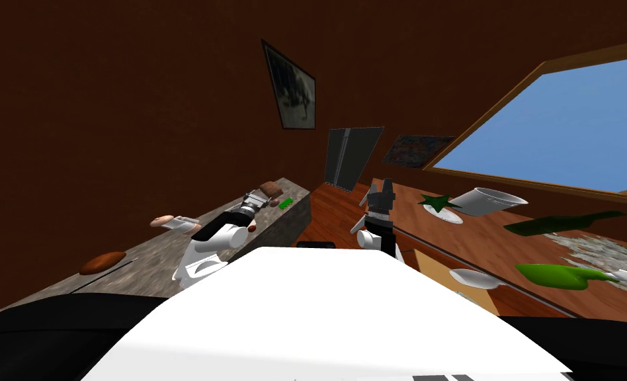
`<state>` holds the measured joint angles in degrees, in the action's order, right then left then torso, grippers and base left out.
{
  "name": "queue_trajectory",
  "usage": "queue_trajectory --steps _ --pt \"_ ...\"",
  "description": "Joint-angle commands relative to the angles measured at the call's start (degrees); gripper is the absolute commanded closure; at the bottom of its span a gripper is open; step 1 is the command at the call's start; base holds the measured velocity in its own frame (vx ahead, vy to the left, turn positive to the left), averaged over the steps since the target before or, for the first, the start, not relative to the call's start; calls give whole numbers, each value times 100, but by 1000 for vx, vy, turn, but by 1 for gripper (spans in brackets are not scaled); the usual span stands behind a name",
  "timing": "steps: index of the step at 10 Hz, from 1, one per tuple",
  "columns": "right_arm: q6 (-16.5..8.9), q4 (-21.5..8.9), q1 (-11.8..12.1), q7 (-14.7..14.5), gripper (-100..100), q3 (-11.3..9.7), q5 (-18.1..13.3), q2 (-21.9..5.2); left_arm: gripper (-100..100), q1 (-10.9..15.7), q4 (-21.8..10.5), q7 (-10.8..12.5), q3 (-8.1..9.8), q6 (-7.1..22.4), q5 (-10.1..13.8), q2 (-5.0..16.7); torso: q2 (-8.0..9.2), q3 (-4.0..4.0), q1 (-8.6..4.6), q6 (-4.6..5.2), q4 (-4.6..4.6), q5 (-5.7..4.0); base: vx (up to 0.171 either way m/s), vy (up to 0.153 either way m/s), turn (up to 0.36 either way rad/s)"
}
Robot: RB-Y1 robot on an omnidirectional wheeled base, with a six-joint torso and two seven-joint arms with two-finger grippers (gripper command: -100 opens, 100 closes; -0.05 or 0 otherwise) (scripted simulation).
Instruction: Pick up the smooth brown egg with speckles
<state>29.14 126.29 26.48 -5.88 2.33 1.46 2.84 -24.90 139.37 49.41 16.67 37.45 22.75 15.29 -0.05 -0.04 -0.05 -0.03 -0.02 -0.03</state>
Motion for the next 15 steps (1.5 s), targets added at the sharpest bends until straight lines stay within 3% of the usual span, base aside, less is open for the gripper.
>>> queue_trajectory --steps 1,2,4,11,15 --pt "0 0 0 0 0 0 0 0 -100 -18 -35 74 16 286 58 26 0 0 0 0 0 0 38 -8 -20" --pt "0 0 0 0 0 0 0 0 -100 -43 -83 211 76 446 186 107 2 0 2 -1 0 0 36 -2 -38" --pt "0 0 0 0 0 0 0 0 -100 -43 -83 211 76 646 186 107 6 3 6 -1 1 1 17 3 -5" --pt "0 0 0 0 0 0 0 0 -100 -174 -321 665 295 1793 659 472 12 6 13 -2 2 3 17 15 -20" --pt "0 0 0 0 0 0 0 0 -100 -213 -387 756 341 2251 767 565 16 9 14 -1 3 3 4 21 -7"
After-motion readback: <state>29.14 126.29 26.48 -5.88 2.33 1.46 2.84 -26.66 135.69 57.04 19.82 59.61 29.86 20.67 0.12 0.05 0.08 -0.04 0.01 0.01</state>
